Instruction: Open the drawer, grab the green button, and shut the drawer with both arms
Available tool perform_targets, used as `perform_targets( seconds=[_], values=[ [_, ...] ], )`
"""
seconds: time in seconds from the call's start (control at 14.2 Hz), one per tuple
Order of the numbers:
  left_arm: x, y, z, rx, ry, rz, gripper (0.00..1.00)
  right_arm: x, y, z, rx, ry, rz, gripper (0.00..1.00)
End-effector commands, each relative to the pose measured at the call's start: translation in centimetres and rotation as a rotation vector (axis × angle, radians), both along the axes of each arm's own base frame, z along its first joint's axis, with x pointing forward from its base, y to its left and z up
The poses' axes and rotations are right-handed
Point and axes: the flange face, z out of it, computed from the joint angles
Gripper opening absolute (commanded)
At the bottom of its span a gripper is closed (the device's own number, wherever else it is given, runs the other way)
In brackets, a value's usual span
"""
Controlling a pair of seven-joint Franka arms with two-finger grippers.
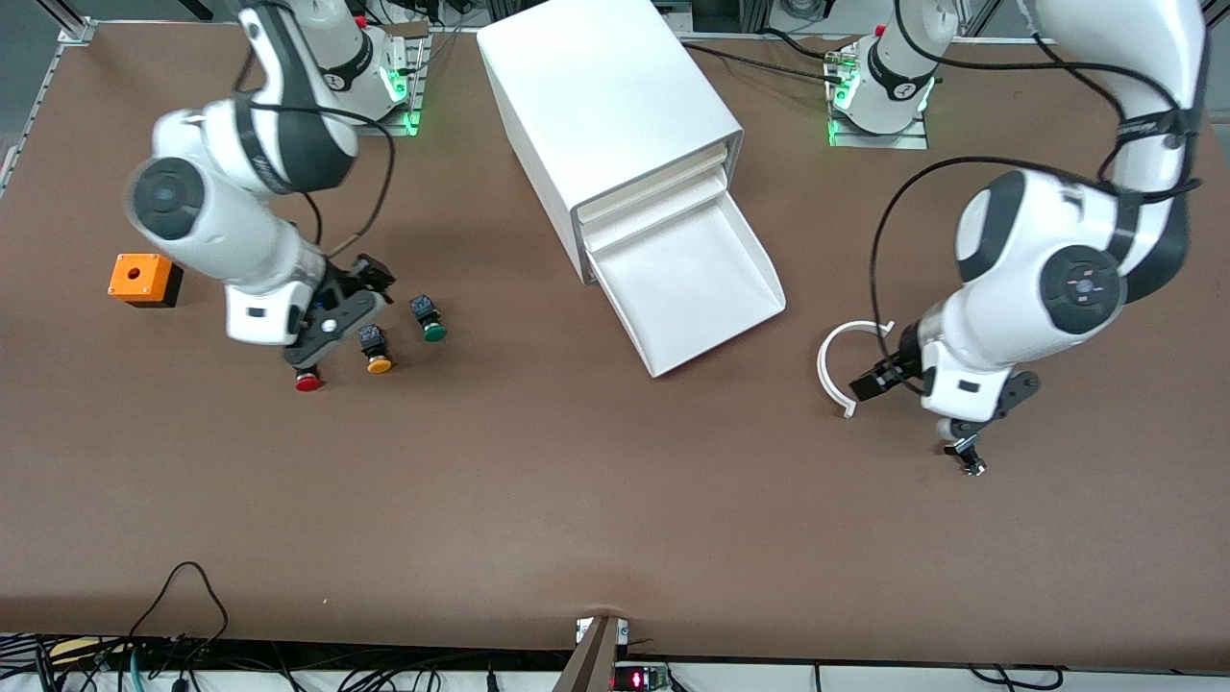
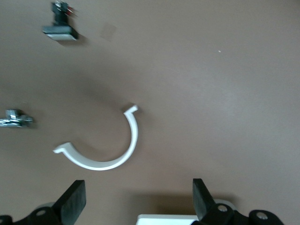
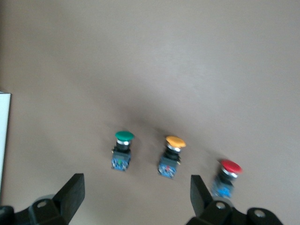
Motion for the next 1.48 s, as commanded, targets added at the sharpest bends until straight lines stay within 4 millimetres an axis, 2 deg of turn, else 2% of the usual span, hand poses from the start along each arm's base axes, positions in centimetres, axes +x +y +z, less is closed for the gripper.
perform_targets(
  seconds=[0.0, 0.21, 0.35, 0.49, 0.63, 0.77, 0.91, 1.13, 1.41],
  values=[
    [0.5, -2.1, -2.5, 0.021, -0.022, 0.028, 1.00, 1.8, -2.6, 4.4, -0.021, 0.022, -0.031, 1.00],
    [0.7, -4.7, -5.7, 0.045, -0.045, 0.069, 1.00, 2.2, -6.0, 7.1, -0.036, 0.044, -0.084, 1.00],
    [0.6, -6.1, -8.0, 0.056, -0.053, 0.058, 1.00, 2.2, -7.7, 8.7, -0.041, 0.057, -0.114, 1.00],
    [0.1, -7.9, -9.7, 0.072, -0.072, 0.059, 1.00, 2.2, -8.6, 9.8, -0.050, 0.069, -0.133, 1.00],
    [-1.2, -8.0, -12.2, 0.069, -0.097, 0.053, 1.00, 1.9, -11.4, 10.4, -0.056, 0.084, -0.169, 1.00],
    [-1.8, -8.3, -13.9, 0.055, -0.114, 0.073, 1.00, 2.2, -13.1, 12.0, -0.087, 0.055, -0.174, 1.00],
    [-2.5, -10.3, -15.3, 0.065, -0.128, 0.082, 1.00, 1.7, -14.6, 12.8, -0.092, 0.065, -0.194, 1.00],
    [-3.8, -12.8, -16.2, 0.086, -0.132, 0.057, 1.00, 1.3, -14.9, 12.5, -0.098, 0.100, -0.202, 1.00],
    [-6.0, -15.2, -17.3, 0.093, -0.108, 0.014, 1.00, 1.4, -15.4, 12.4, -0.155, 0.096, -0.208, 1.00]
  ],
)
